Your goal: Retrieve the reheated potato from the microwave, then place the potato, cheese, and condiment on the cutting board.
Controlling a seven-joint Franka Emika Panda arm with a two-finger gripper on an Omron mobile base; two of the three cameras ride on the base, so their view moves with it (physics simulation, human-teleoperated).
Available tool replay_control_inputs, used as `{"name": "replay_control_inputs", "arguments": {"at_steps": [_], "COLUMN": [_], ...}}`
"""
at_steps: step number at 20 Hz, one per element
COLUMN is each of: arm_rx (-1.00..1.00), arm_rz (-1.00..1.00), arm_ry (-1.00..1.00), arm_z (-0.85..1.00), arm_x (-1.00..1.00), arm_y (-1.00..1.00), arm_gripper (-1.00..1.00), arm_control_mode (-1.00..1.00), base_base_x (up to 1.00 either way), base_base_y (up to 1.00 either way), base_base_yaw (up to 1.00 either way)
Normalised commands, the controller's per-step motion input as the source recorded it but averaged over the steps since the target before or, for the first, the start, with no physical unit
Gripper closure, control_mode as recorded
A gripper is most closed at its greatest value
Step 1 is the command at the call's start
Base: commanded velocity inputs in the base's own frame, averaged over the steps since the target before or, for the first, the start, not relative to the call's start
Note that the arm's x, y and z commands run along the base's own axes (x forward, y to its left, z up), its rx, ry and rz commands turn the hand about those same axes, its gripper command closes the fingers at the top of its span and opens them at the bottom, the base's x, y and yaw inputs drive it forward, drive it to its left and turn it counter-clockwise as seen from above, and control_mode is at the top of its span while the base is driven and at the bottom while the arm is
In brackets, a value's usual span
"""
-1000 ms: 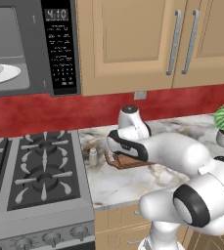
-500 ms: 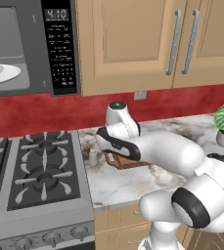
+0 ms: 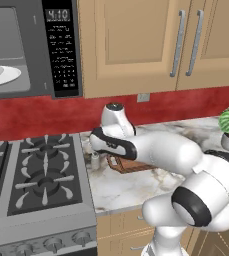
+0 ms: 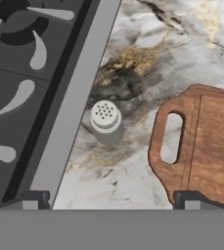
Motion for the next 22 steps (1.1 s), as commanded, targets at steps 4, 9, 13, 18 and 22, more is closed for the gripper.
{"name": "replay_control_inputs", "arguments": {"at_steps": [4, 9, 13, 18, 22], "arm_rx": [0.01, 0.00, 0.00, 0.00, 0.00], "arm_rz": [0.02, 0.00, 0.00, 0.00, 0.00], "arm_ry": [-0.06, -0.03, 0.00, 0.00, 0.00], "arm_z": [0.00, -0.04, -0.11, -0.18, -0.11], "arm_x": [0.03, 0.20, 0.22, 0.25, 0.07], "arm_y": [0.31, 0.20, 0.07, 0.00, 0.00], "arm_gripper": [-1.00, -1.00, -1.00, -1.00, -1.00], "arm_control_mode": [-1.00, -1.00, -1.00, -1.00, -1.00], "base_base_x": [0.00, 0.00, 0.00, 0.00, 0.00], "base_base_y": [0.00, 0.00, 0.00, 0.00, 0.00], "base_base_yaw": [0.00, 0.00, 0.00, 0.00, 0.00]}}
